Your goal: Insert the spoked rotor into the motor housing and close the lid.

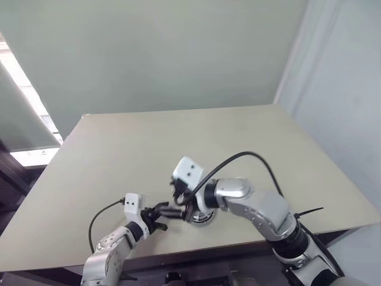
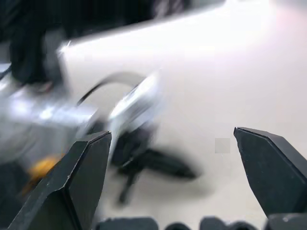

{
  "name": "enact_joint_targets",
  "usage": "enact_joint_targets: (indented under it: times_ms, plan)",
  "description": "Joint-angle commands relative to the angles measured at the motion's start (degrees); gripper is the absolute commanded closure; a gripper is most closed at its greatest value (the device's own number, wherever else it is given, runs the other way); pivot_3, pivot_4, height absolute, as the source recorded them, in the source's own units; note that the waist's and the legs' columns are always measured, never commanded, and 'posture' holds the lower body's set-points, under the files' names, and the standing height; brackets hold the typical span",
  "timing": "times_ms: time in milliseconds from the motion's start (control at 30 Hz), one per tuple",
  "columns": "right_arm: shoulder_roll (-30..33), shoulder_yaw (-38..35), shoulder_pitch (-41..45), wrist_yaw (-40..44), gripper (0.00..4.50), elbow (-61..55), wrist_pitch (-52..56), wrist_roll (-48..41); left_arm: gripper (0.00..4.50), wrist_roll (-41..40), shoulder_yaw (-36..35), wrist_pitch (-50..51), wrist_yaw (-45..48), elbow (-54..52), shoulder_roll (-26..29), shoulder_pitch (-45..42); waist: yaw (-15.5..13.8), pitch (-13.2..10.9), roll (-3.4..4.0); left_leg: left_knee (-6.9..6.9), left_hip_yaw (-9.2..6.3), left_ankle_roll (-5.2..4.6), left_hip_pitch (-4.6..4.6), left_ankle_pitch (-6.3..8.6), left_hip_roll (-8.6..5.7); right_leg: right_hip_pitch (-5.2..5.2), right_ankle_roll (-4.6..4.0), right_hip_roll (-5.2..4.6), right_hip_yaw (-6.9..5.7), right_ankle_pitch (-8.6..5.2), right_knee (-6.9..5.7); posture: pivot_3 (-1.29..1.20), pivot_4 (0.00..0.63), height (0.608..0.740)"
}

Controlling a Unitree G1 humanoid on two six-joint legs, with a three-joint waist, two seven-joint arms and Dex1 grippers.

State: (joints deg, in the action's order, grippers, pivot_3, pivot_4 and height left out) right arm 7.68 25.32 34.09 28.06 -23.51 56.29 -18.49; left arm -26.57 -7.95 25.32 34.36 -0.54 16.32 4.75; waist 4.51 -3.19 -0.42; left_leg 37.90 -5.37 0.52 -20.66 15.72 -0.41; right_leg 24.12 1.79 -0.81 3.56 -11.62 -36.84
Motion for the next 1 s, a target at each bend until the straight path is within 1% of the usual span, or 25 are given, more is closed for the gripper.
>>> enact_joint_targets:
  times_ms: [33, 100, 167, 300, 367, 433, 600, 833, 933, 1000]
  plan:
    - [4.59, -6.48, 2.09, -2.04, 0.02, -1.38, -6.47, 4.07, 4.5, -1.35, 0.22, 0.6, 1.56, -4.25, 1.22, 0.61, -0.23, 0.0, 0.0, 0.03, 0.03, 0.0, 0.0, 0.0, -0.02, -0.01, 0.0, -0.02, 0.01, 0.0, 0.0, 0.0, 0.0, 0.74]
    - [6.98, -9.93, 2.65, -5.22, 0.02, -0.22, -5.41, 6.13, 4.5, -1.32, 0.49, 0.85, 1.36, -4.9, 1.21, 0.98, -0.27, 0.0, 0.0, 0.05, 0.07, 0.0, -0.01, 0.0, -0.06, -0.03, -0.03, -0.05, 0.05, -0.02, 0.03, 0.0, 0.0, 0.74]
    - [11.23, -10.49, 2.18, -6.4, 0.02, 1.64, -7.26, 9.71, 4.5, -1.17, 0.86, 1.03, 1.24, -5.36, 1.23, 1.05, -0.42, 0.01, -0.01, 0.03, 0.08, 0.0, 0.0, 0.0, -0.05, -0.02, -0.05, -0.04, 0.07, -0.03, 0.03, 0.0, 0.0, 0.74]
    - [18.82, -7.19, -0.64, -6.39, 0.02, 6.64, -13.04, 16.78, 4.5, -0.99, 1.36, 1.37, 1.09, -5.89, 1.39, 0.67, -0.43, 0.01, -0.01, -0.08, 0.15, 0.0, 0.0, 0.0, -0.04, 0.03, -0.05, -0.02, 0.1, -0.03, 0.03, 0.0, 0.0, 0.74]
    - [20.77, -5.27, -2.72, -5.21, 0.02, 9.03, -15.42, 18.59, 4.5, -0.87, 1.46, 1.58, 1.01, -6.08, 1.53, 0.38, -0.43, 0.01, -0.01, -0.11, 0.18, -0.01, 0.0, 0.0, -0.04, 0.03, -0.04, -0.02, 0.13, -0.02, 0.04, 0.0, 0.0, 0.74]
    - [21.24, -3.67, -4.75, -3.67, 0.02, 10.87, -17.47, 19.47, 4.5, -0.71, 1.56, 1.69, 0.94, -6.19, 1.71, 0.12, -0.26, 0.01, -0.02, -0.12, 0.23, -0.02, 0.01, 0.0, -0.02, 0.04, -0.04, 0.0, 0.18, -0.02, 0.04, 0.0, 0.0, 0.74]
    - [18.71, -2.16, -8.32, 0.22, 0.02, 11.7, -17.93, 17.86, 4.5, -0.71, 1.77, 2.22, 0.58, -6.67, 2.21, -0.47, -0.25, 0.0, -0.02, -0.04, 0.32, -0.03, 0.02, 0.0, 0.0, 0.03, -0.05, 0.04, 0.27, -0.03, 0.01, 0.0, 0.0, 0.74]
    - [8.95, -4.57, -10.67, 0.86, 0.02, 8.6, -11.91, 11.62, 4.5, -0.78, 1.71, 2.82, 0.21, -7.3, 2.79, -0.94, -0.27, 0.01, -0.05, 0.02, 0.26, -0.03, 0.08, 0.0, 0.0, -0.06, -0.03, 0.05, 0.24, -0.02, 0.0, 0.0, 0.0, 0.74]
    - [6.99, -3.31, -11.49, 0.71, 0.02, 8.32, -10.68, 11.44, 4.5, -0.77, 1.7, 2.91, 0.13, -7.4, 2.78, -0.94, -0.41, 0.02, -0.04, -0.01, 0.21, -0.03, 0.08, 0.0, 0.0, -0.06, -0.01, 0.05, 0.22, 0.0, 0.0, 0.0, 0.0, 0.74]
    - [5.76, -0.58, -12.62, 0.43, 0.02, 9.8, -11.44, 12.44, 4.5, -0.59, 1.78, 2.81, -0.09, -7.49, 2.65, -0.91, -0.46, 0.01, -0.04, -0.01, 0.21, -0.03, 0.07, 0.0, -0.01, -0.05, -0.01, 0.03, 0.22, 0.0, 0.0, 0.0, 0.0, 0.74]
